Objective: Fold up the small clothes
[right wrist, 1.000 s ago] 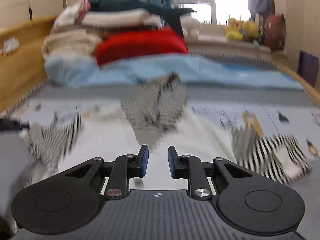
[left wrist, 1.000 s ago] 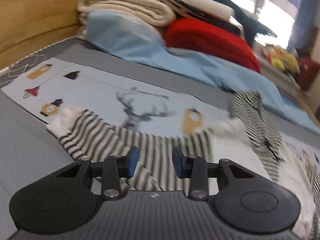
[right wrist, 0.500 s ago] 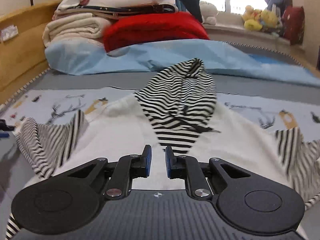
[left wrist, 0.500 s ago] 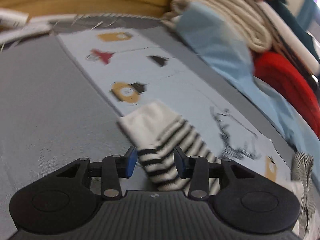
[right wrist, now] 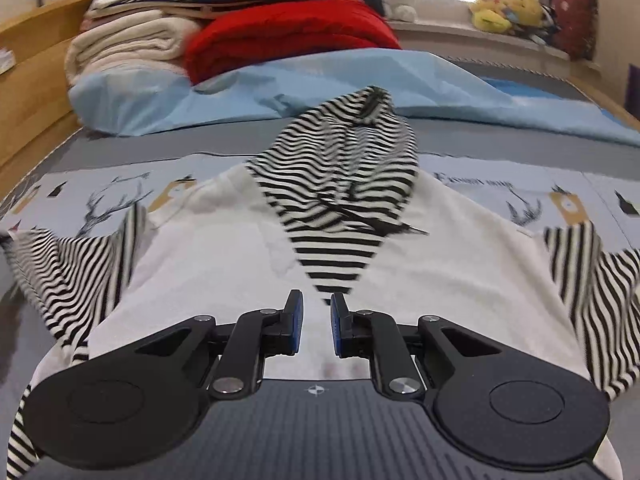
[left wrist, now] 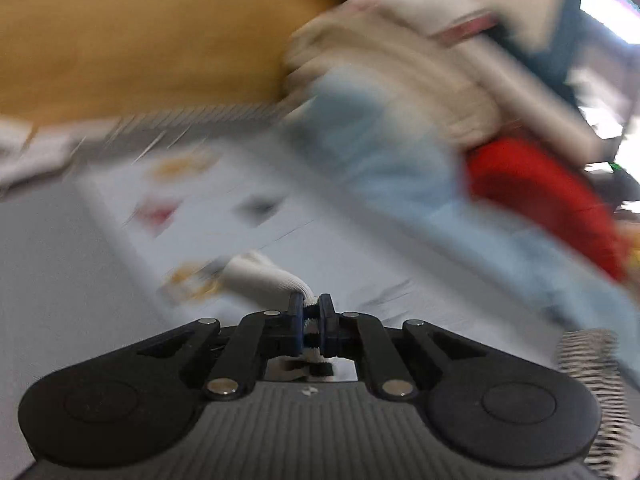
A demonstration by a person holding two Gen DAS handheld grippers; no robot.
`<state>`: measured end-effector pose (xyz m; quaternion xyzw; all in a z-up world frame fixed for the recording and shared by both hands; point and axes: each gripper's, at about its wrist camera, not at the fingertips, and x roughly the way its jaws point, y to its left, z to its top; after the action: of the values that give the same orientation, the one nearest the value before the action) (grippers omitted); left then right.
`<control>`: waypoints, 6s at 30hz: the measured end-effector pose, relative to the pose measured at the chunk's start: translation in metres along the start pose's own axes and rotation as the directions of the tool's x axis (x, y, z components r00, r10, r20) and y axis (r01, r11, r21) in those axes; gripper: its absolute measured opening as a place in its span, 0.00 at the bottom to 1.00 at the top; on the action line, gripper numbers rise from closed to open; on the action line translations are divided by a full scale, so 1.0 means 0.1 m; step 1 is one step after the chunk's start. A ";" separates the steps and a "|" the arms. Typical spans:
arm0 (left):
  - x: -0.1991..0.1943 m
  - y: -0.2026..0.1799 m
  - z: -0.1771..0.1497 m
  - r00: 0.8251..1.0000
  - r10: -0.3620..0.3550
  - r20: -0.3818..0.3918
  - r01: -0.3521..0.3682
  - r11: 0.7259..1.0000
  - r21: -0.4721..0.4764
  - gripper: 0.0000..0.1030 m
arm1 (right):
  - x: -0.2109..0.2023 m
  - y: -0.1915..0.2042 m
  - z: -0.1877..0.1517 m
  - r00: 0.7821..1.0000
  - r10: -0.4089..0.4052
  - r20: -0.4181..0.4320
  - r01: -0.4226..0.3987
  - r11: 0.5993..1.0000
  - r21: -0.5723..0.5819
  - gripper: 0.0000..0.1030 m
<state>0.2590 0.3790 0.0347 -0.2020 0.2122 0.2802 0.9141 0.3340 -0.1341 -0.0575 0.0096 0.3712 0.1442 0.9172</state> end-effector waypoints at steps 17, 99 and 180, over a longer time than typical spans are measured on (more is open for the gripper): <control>-1.67 -3.31 -1.92 0.663 -0.563 -0.494 0.728 0.640 0.247 0.21 | -0.13 -1.29 -0.16 0.985 -0.156 -0.071 0.171 0.885 0.432 0.15; -0.12 -2.21 -1.80 0.657 -0.212 -0.723 0.449 0.881 0.149 0.24 | 0.38 -1.27 -0.21 0.980 -0.120 -0.158 0.168 0.927 0.337 0.08; -0.21 -2.66 -1.58 0.592 -0.561 -0.579 0.571 0.799 -0.190 0.01 | -0.02 -0.89 -0.36 0.965 0.263 0.018 -0.184 0.623 0.760 0.07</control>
<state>0.3593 0.0904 -0.0191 -0.3304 0.4215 -0.1067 0.8377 0.3309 -0.2232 -0.0940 0.4292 0.4364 0.0900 0.7856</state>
